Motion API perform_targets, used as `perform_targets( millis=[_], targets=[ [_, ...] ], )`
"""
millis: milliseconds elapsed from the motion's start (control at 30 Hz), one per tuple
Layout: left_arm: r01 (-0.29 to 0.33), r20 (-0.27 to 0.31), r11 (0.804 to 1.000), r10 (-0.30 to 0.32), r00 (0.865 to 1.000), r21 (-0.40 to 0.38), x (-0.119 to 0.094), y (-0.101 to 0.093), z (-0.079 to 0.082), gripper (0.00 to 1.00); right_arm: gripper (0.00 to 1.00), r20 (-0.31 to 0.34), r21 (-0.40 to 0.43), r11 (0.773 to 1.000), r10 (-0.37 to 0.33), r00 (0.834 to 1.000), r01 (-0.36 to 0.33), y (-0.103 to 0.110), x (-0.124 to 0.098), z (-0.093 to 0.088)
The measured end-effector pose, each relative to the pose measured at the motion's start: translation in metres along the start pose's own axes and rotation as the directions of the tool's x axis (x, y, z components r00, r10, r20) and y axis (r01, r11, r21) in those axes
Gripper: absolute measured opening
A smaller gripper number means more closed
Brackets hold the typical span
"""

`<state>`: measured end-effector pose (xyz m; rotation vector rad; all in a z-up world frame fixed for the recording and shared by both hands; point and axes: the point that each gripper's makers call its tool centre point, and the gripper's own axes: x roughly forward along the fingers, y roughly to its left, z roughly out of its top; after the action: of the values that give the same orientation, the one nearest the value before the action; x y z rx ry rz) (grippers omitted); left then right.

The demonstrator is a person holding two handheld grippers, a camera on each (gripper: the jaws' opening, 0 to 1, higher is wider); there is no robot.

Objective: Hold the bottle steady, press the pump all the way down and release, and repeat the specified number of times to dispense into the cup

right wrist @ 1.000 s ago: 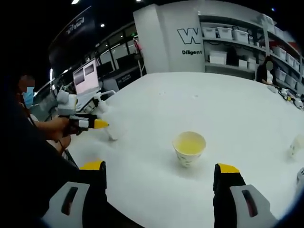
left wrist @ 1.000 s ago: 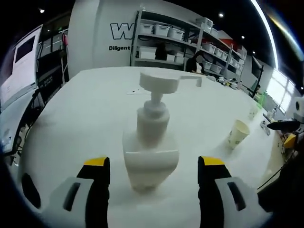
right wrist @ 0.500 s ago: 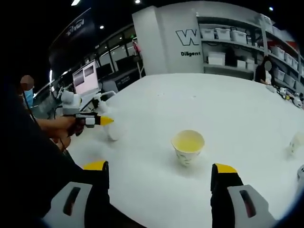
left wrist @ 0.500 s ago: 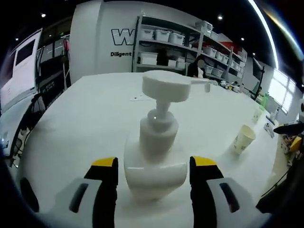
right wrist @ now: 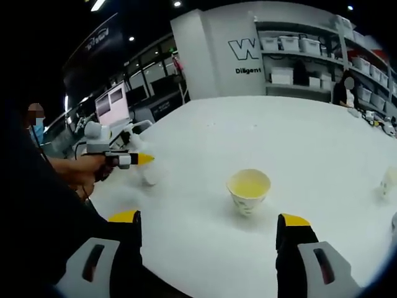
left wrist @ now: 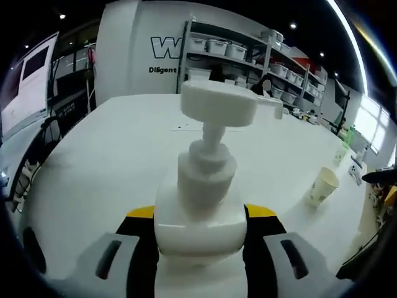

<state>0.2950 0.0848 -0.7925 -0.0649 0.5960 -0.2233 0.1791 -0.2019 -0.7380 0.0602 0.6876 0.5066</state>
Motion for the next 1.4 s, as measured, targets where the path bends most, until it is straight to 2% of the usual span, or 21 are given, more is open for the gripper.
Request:
perform_targets(
  millis=[33,200,400,467,567,700,867,1100,1233,1400],
  targets=[
    [-0.005,0.0,1.0,0.005,1.0,0.018,0.001,0.0,0.0,0.5,0.88,-0.006,0.024,1.0,-0.006,1.0,0.006,-0.003,0.001,-0.001],
    [0.0,0.003,1.0,0.0,1.0,0.016,0.001,0.001,0.001,0.5,0.85,-0.022,0.029,0.999,-0.018,1.0,0.019,-0.006,0.0,-0.004],
    [0.015,0.009,1.0,-0.015,1.0,0.012,0.001,-0.001,0.002,0.5,0.79,-0.005,0.038,0.999,-0.01,1.0,0.011,-0.004,-0.001,-0.001],
    [0.02,0.008,1.0,-0.02,1.0,0.02,0.002,-0.001,0.002,0.5,0.84,-0.011,0.023,1.0,-0.012,1.0,0.012,-0.005,-0.001,-0.001],
    [0.021,0.008,0.999,-0.022,1.0,0.032,0.003,-0.003,0.003,0.5,0.85,-0.011,0.015,1.0,-0.013,1.0,0.013,-0.006,-0.001,-0.001],
    [0.012,0.014,0.998,-0.013,1.0,0.067,0.004,-0.004,0.003,0.5,0.91,0.024,0.038,0.999,0.003,1.0,-0.004,-0.006,-0.005,0.007],
    [-0.016,0.023,0.99,0.013,1.0,0.139,0.003,-0.006,0.002,0.48,0.91,0.065,0.031,1.0,-0.002,0.998,0.0,-0.008,-0.011,0.015],
    [-0.035,0.042,0.992,0.03,0.999,0.119,0.005,-0.005,0.003,0.48,0.9,0.065,0.014,1.0,-0.017,0.998,0.016,-0.014,-0.014,0.017],
    [-0.024,0.048,0.994,0.019,0.999,0.108,0.005,-0.007,0.004,0.47,0.89,0.061,0.005,1.0,-0.017,0.998,0.017,-0.016,-0.015,0.018],
    [0.018,0.046,0.99,-0.025,0.999,0.143,0.006,-0.018,0.004,0.47,0.89,0.07,0.003,1.0,-0.018,0.997,0.018,-0.018,-0.016,0.021]
  ],
)
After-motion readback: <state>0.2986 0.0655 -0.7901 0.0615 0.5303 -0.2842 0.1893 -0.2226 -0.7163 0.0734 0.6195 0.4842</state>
